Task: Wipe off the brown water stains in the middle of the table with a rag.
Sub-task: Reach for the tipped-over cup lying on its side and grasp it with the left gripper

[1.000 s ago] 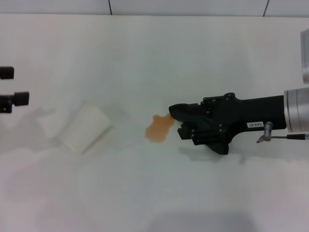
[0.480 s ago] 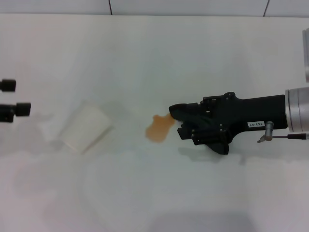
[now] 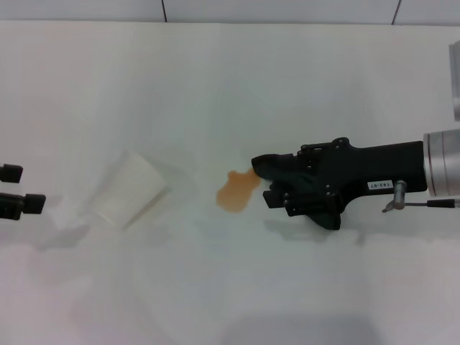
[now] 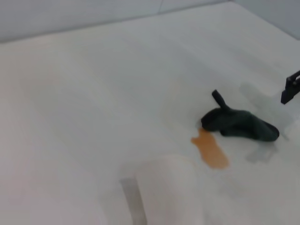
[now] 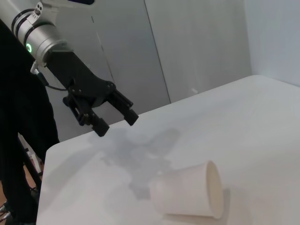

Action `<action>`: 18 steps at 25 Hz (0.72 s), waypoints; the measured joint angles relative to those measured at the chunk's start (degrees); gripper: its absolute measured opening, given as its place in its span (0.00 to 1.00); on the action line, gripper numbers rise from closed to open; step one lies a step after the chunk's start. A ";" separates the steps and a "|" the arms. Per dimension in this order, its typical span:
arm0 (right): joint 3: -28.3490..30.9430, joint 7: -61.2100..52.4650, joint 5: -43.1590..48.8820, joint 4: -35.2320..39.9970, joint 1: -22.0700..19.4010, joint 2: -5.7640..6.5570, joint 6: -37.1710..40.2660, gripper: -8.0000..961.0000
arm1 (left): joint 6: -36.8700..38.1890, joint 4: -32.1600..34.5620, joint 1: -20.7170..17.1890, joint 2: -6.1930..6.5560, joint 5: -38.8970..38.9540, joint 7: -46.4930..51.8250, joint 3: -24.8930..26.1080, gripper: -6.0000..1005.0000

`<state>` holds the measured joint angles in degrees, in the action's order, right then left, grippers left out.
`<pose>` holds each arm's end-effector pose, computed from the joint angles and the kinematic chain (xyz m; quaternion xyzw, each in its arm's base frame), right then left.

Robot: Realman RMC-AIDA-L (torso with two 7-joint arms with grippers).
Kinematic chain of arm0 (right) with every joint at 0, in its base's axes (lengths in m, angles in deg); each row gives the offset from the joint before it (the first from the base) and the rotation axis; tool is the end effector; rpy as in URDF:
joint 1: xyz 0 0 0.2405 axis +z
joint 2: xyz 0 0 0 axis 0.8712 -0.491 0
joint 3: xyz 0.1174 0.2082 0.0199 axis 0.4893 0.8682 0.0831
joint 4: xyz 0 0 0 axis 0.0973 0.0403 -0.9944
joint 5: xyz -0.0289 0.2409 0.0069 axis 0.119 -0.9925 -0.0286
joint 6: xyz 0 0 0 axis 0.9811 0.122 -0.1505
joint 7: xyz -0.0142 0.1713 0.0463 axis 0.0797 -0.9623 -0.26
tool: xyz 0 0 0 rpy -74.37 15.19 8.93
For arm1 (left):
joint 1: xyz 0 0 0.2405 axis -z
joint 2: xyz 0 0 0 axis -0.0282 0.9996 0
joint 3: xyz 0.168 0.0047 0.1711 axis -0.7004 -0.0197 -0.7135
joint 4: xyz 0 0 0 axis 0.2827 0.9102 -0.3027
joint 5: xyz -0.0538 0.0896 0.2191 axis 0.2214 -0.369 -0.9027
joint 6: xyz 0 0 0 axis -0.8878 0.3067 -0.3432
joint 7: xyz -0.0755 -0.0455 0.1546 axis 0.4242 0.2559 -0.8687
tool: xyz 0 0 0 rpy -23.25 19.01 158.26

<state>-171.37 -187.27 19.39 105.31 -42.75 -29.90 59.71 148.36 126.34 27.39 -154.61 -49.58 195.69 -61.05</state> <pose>0.1635 0.3495 -0.0443 -0.9629 0.1792 0.1821 0.0871 -0.2854 0.3281 0.1222 -0.9321 -0.3366 -0.0473 0.1250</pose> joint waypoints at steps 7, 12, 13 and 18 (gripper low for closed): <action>0.10 0.00 -0.03 0.00 0.00 0.00 0.09 0.72 | 0.77 0.22 2.31 0.09 -6.94 2.18 -0.76 0.87; 0.11 0.01 -0.63 0.06 0.04 0.00 0.18 0.72 | 0.90 0.08 4.54 0.19 -12.72 2.02 -1.25 0.87; 0.11 0.00 -0.65 0.06 0.01 0.00 0.30 0.72 | 0.79 0.07 4.86 0.18 -13.15 1.80 -1.32 0.87; 0.11 0.00 -0.67 0.09 0.02 0.00 0.98 0.72 | -0.36 -0.08 6.41 0.31 -12.38 0.85 -1.20 0.87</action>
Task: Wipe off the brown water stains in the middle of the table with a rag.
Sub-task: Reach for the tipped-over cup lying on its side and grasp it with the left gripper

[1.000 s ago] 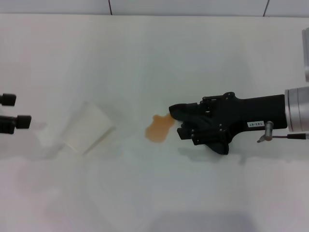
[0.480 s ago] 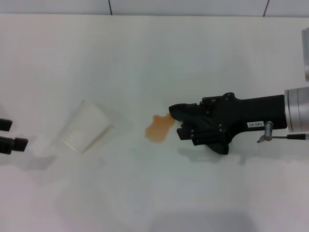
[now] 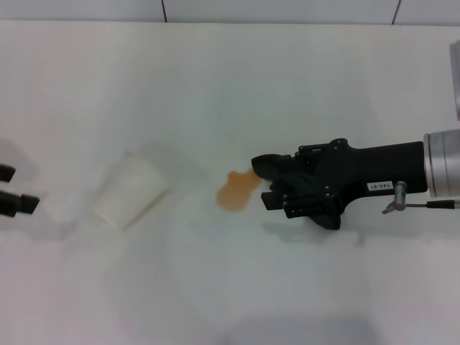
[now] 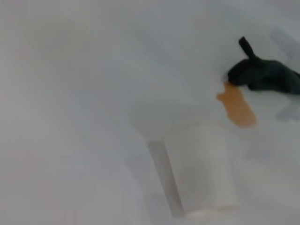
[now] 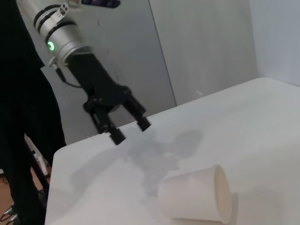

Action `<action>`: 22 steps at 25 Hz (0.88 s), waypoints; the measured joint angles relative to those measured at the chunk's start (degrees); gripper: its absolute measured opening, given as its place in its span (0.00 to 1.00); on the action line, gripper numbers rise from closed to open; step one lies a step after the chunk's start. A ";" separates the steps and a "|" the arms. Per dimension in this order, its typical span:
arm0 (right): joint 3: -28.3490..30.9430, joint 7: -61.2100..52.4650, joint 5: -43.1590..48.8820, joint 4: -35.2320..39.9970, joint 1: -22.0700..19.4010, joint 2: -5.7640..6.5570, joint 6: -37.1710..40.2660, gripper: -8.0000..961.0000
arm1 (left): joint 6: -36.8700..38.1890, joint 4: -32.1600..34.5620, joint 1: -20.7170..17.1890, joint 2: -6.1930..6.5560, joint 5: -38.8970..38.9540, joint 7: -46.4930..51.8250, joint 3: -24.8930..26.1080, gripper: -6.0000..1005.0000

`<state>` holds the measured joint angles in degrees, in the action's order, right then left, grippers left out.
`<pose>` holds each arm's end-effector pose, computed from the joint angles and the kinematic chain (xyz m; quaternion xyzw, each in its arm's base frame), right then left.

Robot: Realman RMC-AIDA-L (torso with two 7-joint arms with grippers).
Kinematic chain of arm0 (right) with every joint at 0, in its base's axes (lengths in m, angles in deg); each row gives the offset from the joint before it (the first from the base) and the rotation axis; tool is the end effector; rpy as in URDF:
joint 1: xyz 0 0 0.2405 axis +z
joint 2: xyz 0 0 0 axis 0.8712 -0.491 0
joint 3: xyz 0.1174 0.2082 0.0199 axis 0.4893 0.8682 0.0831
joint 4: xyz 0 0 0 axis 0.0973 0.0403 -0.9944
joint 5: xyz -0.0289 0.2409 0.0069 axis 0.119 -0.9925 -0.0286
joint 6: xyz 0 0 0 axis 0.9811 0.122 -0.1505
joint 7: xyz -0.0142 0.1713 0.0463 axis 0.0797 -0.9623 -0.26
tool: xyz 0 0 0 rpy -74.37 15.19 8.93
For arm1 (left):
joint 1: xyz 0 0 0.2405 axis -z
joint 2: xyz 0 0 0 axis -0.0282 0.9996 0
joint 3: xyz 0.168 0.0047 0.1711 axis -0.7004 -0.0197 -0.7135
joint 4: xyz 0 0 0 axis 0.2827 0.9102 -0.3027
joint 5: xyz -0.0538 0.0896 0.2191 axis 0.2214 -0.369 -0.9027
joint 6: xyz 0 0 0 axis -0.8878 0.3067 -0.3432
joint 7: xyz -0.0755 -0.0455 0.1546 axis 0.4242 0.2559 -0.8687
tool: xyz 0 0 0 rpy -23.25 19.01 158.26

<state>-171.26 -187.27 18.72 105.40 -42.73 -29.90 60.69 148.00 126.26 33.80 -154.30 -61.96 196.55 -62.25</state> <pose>0.1608 0.3472 -0.0435 -0.9627 0.1780 0.1877 0.0791 -0.2811 0.3483 0.1213 -0.9336 -0.3333 0.0498 0.1218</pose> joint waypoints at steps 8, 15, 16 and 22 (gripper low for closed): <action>0.00 0.00 -0.03 0.00 0.01 0.02 0.48 0.72 | -2.89 -0.67 0.89 -2.16 2.03 -1.90 -0.20 0.87; 0.00 0.00 -0.03 0.00 -0.01 0.09 1.37 0.72 | -6.17 -4.75 2.50 -2.54 3.52 -3.55 -0.46 0.87; 0.00 0.00 -0.03 0.00 0.01 0.09 1.43 0.72 | -6.47 -5.40 2.77 -2.54 3.76 -3.83 -0.46 0.87; 0.00 0.00 -0.03 -0.01 0.01 0.09 1.88 0.72 | -8.05 -7.63 3.81 -2.53 3.34 -4.40 -2.21 0.87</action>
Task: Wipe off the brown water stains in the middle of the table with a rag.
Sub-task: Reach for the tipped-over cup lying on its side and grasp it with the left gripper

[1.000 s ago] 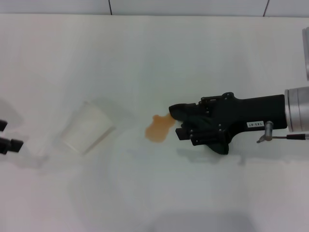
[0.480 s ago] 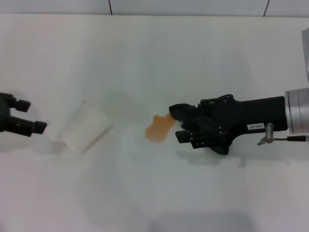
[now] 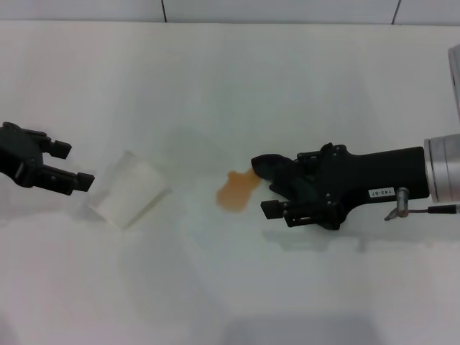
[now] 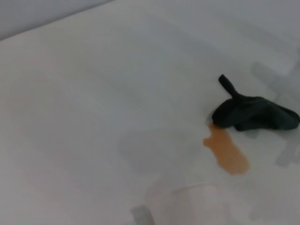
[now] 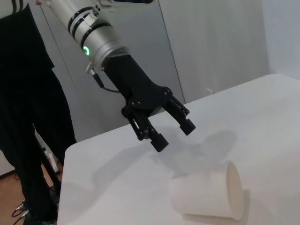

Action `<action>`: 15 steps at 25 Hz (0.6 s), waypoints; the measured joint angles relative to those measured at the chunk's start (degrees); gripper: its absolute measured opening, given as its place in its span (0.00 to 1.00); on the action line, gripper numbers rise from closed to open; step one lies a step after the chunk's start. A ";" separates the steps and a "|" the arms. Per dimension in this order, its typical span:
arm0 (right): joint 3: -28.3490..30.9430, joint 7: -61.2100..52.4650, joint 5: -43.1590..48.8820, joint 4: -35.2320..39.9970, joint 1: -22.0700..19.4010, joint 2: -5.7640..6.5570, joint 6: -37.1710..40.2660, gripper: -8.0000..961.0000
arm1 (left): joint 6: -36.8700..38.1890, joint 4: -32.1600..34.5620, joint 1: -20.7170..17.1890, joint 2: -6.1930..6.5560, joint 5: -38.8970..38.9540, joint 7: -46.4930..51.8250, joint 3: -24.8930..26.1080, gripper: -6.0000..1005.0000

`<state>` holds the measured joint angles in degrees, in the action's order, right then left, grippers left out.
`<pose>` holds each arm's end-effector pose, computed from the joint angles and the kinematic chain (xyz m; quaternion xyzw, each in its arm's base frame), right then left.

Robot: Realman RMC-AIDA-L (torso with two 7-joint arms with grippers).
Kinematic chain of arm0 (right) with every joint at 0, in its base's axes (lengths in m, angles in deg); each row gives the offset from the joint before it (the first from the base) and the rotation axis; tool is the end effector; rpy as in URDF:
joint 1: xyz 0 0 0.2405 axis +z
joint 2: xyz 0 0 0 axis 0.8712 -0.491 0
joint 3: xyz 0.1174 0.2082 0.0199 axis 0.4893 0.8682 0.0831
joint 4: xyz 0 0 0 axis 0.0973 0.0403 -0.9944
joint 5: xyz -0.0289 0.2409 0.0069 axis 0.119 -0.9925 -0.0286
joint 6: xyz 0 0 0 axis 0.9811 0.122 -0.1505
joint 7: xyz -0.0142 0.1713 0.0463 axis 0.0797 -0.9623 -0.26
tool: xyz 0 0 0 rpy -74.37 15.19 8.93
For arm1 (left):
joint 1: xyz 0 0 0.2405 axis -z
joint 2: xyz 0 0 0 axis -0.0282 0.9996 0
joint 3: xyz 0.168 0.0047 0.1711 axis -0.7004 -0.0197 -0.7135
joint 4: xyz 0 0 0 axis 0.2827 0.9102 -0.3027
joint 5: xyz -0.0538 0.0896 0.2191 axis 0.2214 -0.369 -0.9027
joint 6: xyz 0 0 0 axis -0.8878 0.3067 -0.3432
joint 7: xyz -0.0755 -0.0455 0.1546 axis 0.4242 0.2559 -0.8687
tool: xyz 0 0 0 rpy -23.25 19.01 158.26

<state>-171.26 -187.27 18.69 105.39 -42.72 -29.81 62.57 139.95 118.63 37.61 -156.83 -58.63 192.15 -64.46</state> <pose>0.1602 0.3416 -0.0440 -0.9647 0.1753 0.1863 0.0633 -0.2623 0.3776 0.0763 -0.9523 -0.2835 0.0085 0.1122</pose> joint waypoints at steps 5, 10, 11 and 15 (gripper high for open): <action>-0.08 -0.02 0.00 0.00 -0.22 0.00 0.10 0.72 | -1.11 -0.05 0.03 -0.23 -0.16 0.05 -1.93 0.87; -0.43 -0.11 0.00 0.00 -0.31 -0.06 0.13 0.72 | -1.81 -0.09 0.08 -0.76 -0.48 -0.09 -3.28 0.87; -0.44 -0.13 0.00 0.00 -0.31 -0.07 0.13 0.72 | -1.99 -0.09 0.10 -0.88 -0.49 -0.09 -3.63 0.87; -0.44 -0.17 -0.01 0.00 -0.31 -0.09 0.25 0.72 | -3.34 -0.17 0.14 -1.35 -0.63 0.21 -5.36 0.87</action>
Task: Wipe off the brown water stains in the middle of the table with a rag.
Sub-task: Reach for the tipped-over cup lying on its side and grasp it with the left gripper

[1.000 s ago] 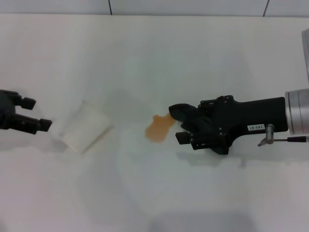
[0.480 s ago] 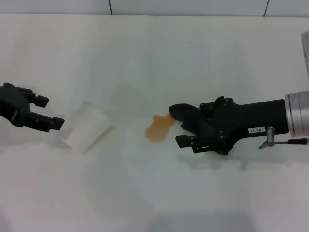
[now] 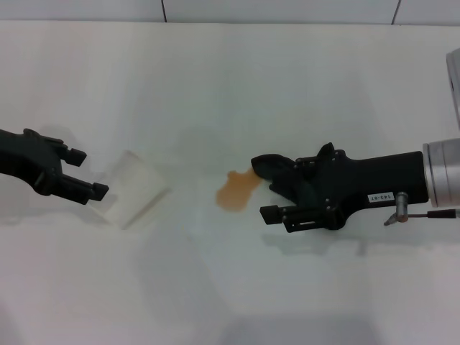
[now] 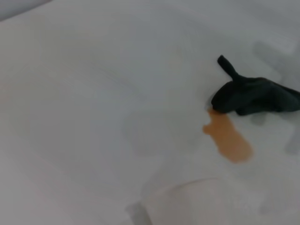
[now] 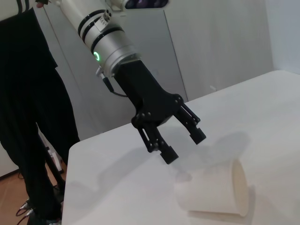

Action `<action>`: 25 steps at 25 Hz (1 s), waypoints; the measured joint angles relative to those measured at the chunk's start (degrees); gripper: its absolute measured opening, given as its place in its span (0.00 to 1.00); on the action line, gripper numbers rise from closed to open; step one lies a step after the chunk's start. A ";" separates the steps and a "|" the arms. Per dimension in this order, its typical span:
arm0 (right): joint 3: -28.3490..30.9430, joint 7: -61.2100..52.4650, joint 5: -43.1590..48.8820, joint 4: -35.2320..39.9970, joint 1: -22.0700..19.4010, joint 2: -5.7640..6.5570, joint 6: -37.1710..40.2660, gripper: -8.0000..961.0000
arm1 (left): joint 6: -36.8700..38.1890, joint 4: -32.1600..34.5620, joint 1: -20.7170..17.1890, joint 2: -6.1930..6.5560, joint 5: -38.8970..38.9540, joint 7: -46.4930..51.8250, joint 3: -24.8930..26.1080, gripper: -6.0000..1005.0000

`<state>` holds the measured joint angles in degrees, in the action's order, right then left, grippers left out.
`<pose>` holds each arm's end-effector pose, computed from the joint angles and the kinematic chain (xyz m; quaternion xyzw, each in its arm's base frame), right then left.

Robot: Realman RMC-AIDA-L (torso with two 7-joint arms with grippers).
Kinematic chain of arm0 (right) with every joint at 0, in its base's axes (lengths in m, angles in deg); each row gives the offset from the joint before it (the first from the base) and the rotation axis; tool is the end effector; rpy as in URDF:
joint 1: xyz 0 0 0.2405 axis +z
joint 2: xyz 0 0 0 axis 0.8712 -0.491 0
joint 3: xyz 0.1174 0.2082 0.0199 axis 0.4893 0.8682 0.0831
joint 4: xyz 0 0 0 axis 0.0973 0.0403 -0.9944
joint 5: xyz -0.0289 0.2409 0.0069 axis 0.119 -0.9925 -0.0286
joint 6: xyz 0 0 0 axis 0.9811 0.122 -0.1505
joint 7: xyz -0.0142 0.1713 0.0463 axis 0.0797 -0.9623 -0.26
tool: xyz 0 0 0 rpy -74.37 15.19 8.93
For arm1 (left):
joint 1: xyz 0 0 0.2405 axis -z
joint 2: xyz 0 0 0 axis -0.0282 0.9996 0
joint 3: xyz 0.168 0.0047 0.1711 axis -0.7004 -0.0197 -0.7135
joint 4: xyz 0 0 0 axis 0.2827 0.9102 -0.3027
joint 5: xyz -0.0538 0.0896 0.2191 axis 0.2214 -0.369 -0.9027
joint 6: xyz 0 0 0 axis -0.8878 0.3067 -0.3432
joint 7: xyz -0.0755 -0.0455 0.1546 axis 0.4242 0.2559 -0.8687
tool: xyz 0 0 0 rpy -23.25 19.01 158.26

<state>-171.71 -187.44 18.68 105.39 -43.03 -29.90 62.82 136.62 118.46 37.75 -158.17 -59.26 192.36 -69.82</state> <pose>0.1610 0.3385 -0.0465 -0.9647 0.1780 0.1853 0.0576 -0.2581 0.3819 0.0546 -0.9578 -0.2648 0.0383 0.1049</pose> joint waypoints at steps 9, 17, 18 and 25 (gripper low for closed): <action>0.01 -0.01 -0.06 -0.34 -0.15 -0.01 0.38 0.72 | -2.95 -3.10 1.08 -0.35 -0.61 -0.18 -0.77 0.87; 0.01 -0.01 -0.08 -0.34 -0.25 0.00 0.67 0.72 | -5.64 -4.66 1.38 -1.42 -1.41 -0.67 -1.55 0.87; 0.01 -0.01 -0.08 -0.34 -0.27 -0.01 0.70 0.72 | -5.95 -4.93 1.38 -1.47 -1.42 -0.67 -1.58 0.87; 0.00 -0.01 -0.08 -0.49 -0.27 -0.01 0.76 0.72 | -7.24 -5.93 1.49 -1.64 -1.42 -0.92 -1.72 0.87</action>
<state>-171.70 -187.45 18.60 104.90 -43.30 -29.90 63.58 129.37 112.53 39.24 -159.81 -60.68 191.44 -71.54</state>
